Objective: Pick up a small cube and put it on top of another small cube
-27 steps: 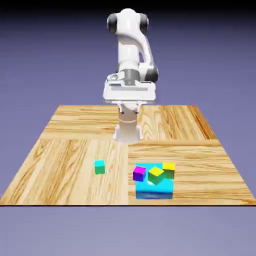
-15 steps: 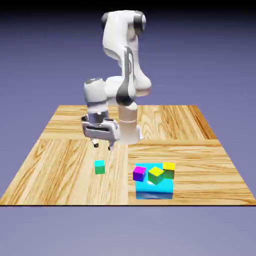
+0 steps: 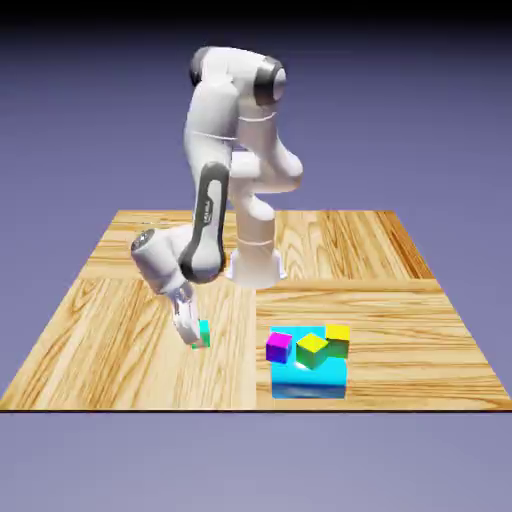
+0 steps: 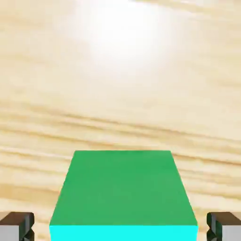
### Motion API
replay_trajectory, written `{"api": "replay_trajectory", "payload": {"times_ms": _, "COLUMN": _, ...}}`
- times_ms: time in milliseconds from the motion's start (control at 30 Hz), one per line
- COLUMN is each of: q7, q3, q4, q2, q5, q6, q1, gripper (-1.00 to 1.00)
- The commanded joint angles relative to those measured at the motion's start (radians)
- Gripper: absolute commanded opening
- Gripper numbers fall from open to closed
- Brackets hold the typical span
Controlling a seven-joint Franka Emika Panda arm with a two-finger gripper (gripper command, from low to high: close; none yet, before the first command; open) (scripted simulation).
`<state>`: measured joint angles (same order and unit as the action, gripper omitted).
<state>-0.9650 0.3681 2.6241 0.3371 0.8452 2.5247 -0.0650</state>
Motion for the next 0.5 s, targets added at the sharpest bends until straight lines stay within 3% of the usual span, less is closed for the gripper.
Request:
{"api": "replay_trajectory", "payload": {"times_ms": 0, "q7": 0.0, "q3": 0.0, "q4": 0.0, "q2": 0.0, "q5": 0.0, "q6": 0.0, "q1": 0.0, "gripper": -1.0}}
{"api": "replay_trajectory", "payload": {"times_ms": 267, "q7": -0.205, "q3": 0.14, "q4": 0.029, "q2": -0.214, "q5": -0.289, "q6": -0.114, "q1": 0.041, "gripper": -1.0}}
{"api": "replay_trajectory", "payload": {"times_ms": 467, "q7": -0.466, "q3": 0.024, "q4": -0.113, "q2": -0.252, "q5": -0.317, "q6": -0.209, "q1": 0.25, "gripper": -1.0}}
